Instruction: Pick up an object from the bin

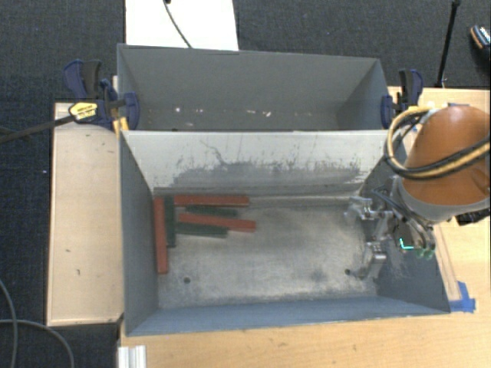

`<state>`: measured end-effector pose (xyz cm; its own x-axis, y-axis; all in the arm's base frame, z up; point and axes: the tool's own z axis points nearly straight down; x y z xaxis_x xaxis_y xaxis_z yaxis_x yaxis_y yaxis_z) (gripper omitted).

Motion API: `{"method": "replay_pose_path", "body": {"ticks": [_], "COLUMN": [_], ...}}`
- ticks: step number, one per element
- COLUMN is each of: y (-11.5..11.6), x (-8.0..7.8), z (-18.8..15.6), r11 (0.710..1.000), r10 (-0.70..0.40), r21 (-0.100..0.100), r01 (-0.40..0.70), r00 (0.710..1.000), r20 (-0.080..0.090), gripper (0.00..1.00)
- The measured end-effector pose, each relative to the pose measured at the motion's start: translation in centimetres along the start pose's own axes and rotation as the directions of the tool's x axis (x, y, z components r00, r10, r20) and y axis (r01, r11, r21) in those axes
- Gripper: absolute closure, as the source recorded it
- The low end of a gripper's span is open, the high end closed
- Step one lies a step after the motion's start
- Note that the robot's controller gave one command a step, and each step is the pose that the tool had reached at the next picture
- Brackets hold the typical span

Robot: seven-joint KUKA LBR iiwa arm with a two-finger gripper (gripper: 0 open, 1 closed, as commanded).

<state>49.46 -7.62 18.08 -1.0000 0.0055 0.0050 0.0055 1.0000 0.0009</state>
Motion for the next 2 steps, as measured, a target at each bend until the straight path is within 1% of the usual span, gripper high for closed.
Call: {"method": "replay_pose_path", "body": {"ticks": [1, 2], "y": [5.3, 8.3], "x": [-1.5, -9.6], "z": [0.4, 2.5], "r11": [0.995, 0.966], "r10": [-0.099, -0.26], "r21": [0.0, 0.002], "r01": [0.099, 0.26], "r00": [0.995, 0.966], "r20": [0.01, 0.012], "gripper": [0.0, 0.0]}}
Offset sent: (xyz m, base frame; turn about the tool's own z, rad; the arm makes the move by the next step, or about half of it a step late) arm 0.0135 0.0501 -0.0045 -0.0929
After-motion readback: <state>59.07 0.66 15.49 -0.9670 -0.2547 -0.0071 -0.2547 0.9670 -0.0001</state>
